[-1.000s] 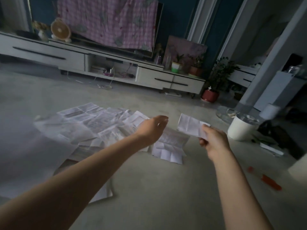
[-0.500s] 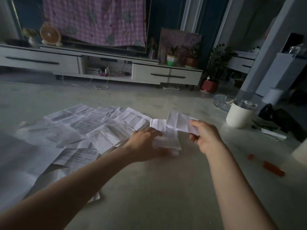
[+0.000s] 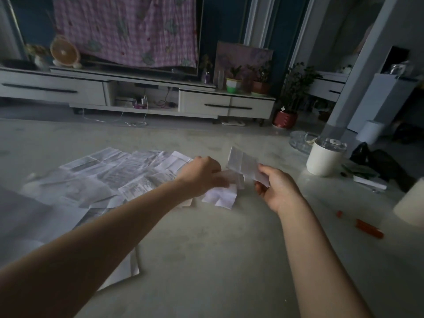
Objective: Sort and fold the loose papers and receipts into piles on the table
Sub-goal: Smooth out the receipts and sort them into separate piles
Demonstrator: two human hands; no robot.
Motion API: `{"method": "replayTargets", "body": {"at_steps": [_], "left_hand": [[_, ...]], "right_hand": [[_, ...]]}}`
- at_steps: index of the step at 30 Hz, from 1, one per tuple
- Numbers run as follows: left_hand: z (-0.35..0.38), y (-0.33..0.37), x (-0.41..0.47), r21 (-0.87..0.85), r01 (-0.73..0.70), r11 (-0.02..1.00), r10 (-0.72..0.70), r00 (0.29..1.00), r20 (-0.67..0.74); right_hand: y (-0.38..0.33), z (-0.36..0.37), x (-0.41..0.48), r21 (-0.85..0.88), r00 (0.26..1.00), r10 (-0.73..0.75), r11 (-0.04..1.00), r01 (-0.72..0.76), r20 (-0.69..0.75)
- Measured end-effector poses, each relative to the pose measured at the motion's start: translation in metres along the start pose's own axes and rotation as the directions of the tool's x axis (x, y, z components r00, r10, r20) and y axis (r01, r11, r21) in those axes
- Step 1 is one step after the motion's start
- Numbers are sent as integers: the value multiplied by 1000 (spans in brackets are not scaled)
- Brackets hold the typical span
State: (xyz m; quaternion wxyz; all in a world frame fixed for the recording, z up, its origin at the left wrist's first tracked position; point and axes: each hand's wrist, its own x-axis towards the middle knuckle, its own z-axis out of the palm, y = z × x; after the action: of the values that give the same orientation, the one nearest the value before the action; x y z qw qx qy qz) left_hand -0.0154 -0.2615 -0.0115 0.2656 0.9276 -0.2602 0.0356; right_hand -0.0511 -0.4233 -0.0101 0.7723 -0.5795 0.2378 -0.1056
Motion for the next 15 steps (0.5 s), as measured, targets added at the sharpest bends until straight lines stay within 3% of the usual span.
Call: {"method": "replayTargets", "body": {"at_steps": [2,7,11,13,15], "left_hand": [[-4,-2,2,-106,20,994,-15,999,43],[-14,3,4,-147,41,988,-26,994,103],[-9,6,3,-67,40,997,-27,982,186],[9,-3,-4,-10,47,999,-44,981,189],[28,-14,-13,43,1,999,-7,992,126]], "right_hand": [[-1,-3,-2,5,1000,-1,1000,1,10],[-3,-11,-3,28,999,6,1000,-7,31],[-3,-9,-10,69,996,-20,997,14,85],[9,-3,-10,-24,991,-68,997,72,117],[29,1,-7,-326,981,-159,926,188,114]]}}
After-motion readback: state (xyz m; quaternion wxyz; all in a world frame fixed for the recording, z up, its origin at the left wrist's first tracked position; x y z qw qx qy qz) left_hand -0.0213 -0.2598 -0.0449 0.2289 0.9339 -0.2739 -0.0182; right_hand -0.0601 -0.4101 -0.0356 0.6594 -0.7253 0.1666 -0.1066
